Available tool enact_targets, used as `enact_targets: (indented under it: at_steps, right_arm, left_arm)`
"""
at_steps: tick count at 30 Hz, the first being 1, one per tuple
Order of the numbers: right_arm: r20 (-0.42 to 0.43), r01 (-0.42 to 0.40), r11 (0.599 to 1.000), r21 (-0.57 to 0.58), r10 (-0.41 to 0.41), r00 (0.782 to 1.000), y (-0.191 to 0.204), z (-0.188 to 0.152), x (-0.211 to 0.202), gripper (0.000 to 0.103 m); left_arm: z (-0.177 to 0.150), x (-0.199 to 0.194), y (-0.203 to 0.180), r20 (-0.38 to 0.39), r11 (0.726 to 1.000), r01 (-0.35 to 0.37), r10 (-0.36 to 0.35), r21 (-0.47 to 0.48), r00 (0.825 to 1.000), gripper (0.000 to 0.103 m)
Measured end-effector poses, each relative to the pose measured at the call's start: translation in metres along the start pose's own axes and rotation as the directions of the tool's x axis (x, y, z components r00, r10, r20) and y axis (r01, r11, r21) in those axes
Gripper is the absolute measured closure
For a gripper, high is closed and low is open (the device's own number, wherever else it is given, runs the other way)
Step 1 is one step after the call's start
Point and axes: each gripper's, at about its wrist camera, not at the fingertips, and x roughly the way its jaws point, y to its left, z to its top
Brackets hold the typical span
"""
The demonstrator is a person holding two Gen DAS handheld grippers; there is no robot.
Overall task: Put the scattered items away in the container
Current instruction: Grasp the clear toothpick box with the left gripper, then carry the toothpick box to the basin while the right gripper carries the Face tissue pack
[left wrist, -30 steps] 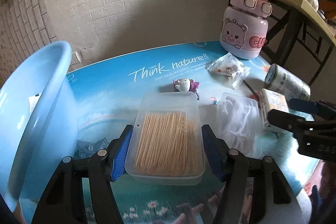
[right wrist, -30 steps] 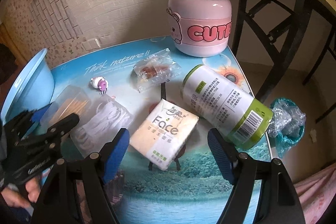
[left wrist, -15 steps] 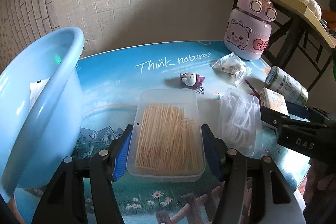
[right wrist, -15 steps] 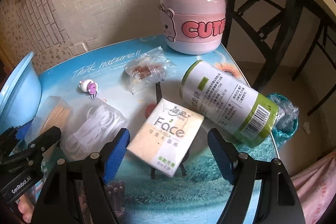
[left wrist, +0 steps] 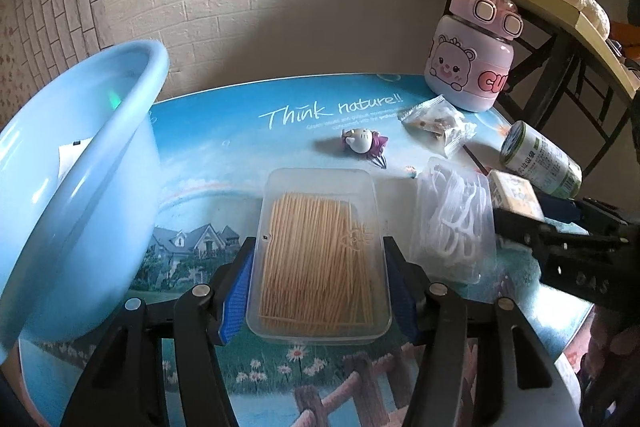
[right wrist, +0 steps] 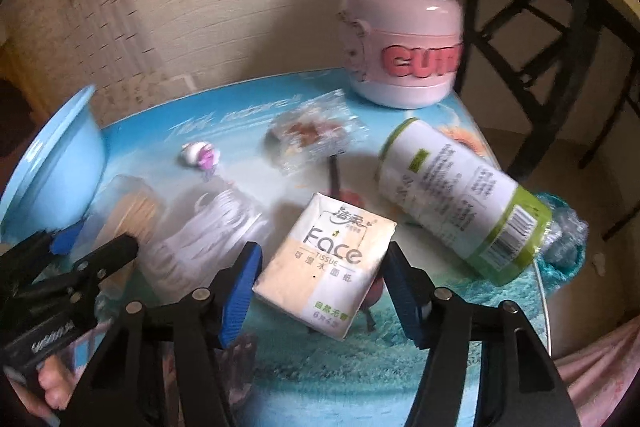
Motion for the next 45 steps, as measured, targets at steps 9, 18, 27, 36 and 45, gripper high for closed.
enact_targets:
  at_steps: [9, 18, 27, 36, 45]
  right_arm:
    - [-0.055, -0.061, 0.983, -0.173, 0.052, 0.997, 0.000, -0.015, -0.011, 0.040]
    - [-0.047, 0.013, 0.995, -0.095, -0.017, 0.999, 0.007, -0.011, -0.012, 0.040]
    - [-0.024, 0.107, 0.994, 0.002, -0.107, 0.994, 0.004, -0.006, -0.004, 0.039]
    - [-0.001, 0.114, 0.993, -0.003, -0.114, 0.993, 0.006, -0.007, -0.010, 0.054]
    - [0.039, 0.054, 0.998, -0.018, -0.053, 0.998, 0.016, 0.002, -0.033, 0.054]
  left_arm:
    - [-0.008, -0.005, -0.004, 0.002, 1.000, -0.016, 0.016, -0.007, 1.000, 0.046]
    - [-0.009, -0.005, -0.006, 0.005, 0.999, -0.032, 0.032, -0.013, 0.999, 0.046]
    - [-0.008, -0.004, -0.008, 0.012, 0.998, -0.051, 0.051, -0.024, 0.999, 0.046]
    - [-0.008, -0.004, -0.007, 0.014, 0.998, -0.051, 0.052, -0.035, 0.999, 0.046]
    - [0.000, -0.028, -0.014, 0.063, 0.998, -0.055, 0.056, -0.018, 0.996, 0.046]
